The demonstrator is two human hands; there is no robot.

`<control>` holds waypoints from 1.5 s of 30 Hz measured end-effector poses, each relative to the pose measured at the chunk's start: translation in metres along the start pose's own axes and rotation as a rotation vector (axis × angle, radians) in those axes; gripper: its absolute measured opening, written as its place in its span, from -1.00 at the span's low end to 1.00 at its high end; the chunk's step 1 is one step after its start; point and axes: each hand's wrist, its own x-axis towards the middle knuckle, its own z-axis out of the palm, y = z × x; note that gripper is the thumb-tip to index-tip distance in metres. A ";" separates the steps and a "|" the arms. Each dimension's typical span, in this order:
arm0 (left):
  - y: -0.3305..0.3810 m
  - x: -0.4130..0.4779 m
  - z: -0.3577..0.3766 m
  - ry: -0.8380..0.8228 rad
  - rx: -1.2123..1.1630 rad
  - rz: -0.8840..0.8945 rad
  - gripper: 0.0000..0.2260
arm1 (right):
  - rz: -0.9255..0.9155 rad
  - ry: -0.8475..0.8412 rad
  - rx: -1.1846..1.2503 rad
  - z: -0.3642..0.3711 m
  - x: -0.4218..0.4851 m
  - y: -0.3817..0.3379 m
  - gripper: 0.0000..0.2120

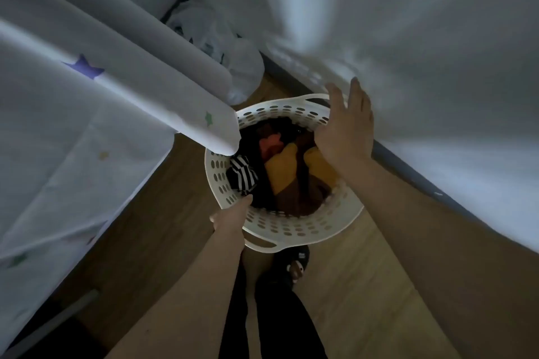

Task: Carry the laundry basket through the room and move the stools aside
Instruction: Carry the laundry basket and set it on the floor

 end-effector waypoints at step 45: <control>-0.073 -0.158 0.096 -0.406 0.866 0.471 -0.87 | 1.088 0.270 0.574 -0.067 -0.336 0.197 -0.86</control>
